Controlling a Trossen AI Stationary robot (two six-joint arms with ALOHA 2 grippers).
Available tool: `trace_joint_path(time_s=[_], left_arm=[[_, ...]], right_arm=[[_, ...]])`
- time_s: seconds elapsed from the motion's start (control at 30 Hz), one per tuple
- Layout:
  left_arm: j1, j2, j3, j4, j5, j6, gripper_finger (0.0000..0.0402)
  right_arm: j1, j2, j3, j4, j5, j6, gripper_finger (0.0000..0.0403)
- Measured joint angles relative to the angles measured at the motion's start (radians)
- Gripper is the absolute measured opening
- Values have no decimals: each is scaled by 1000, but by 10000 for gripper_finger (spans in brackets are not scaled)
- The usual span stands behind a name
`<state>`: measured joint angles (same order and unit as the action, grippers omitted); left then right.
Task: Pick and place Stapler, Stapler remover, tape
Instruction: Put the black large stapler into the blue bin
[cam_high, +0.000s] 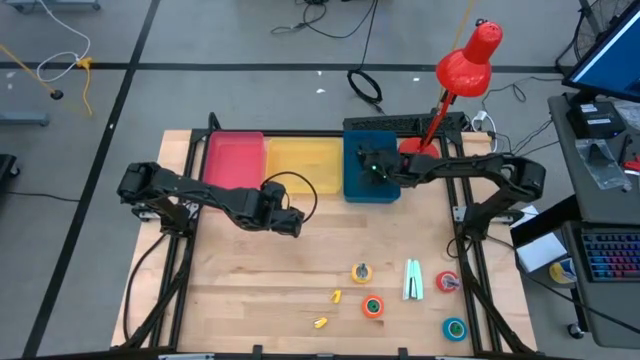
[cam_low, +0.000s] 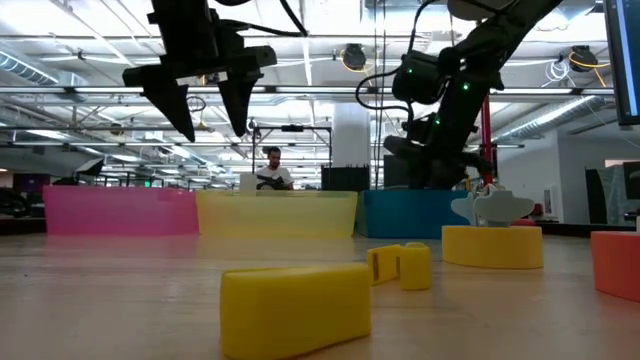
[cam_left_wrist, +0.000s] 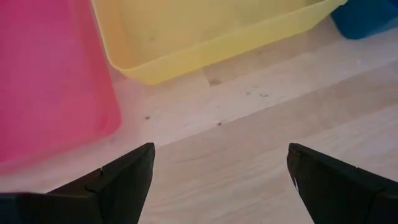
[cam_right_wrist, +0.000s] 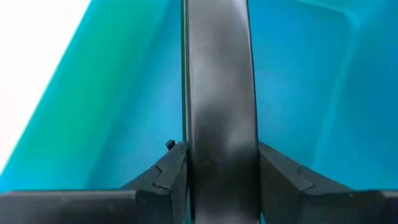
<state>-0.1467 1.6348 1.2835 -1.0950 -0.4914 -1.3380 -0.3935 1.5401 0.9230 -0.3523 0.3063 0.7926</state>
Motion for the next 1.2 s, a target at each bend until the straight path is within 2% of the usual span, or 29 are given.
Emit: trace_joint_path(time_s=[0.2,0.6,0.73,0.9,1.2], left_arm=[[0,0,0,0,-35,23,363],[2,0,0,0,-95,34,363],[2,0,0,0,-96,57,363],[2,0,0,0,-97,80,363],[2,0,0,-1,-96,82,363]], right_arm=[[0,-1,0,71,-22,57,134],[0,-1,0,72,-46,126,134],[0,33,0,102,-53,138,134],[0,90,2,150,-113,140,135],[-6,118,1,172,-151,157,167]])
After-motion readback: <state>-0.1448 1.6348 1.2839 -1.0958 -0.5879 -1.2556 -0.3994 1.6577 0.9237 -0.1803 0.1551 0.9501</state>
